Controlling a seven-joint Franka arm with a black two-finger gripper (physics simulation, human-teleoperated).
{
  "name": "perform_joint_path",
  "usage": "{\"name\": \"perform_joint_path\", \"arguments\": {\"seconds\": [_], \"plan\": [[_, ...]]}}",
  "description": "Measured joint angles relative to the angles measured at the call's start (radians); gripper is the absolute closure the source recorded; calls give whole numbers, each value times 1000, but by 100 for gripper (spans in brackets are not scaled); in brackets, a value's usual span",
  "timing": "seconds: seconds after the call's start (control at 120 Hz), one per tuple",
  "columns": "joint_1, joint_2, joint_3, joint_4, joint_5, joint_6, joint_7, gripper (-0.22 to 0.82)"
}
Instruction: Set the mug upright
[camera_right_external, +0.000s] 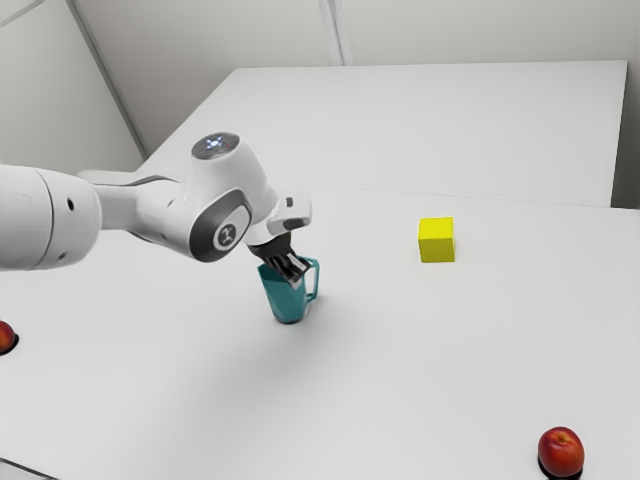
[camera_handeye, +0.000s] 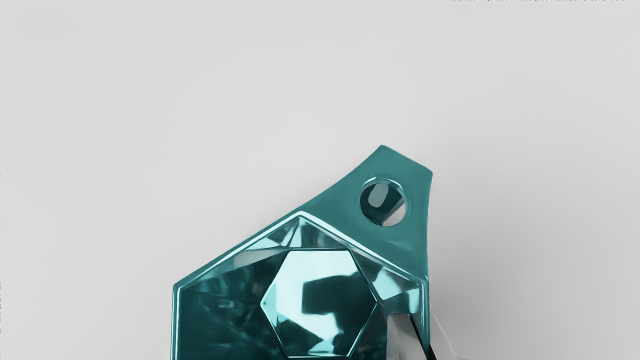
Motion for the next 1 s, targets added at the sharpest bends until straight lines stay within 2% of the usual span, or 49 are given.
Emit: {"name": "perform_joint_path", "arguments": {"seconds": [0.075,0.275,0.442,0.733,0.842,1.0], "plan": [[8,1,0,0,0,5,-6,77],[10,-1,0,0,-3,9,-15,35],[6,-44,0,22,-6,-28,-20,16],[19,-2,-1,372,-12,-325,7,4],[138,2,-74,492,-16,-447,29,2],[198,14,-73,663,-13,-613,56,1]]}}
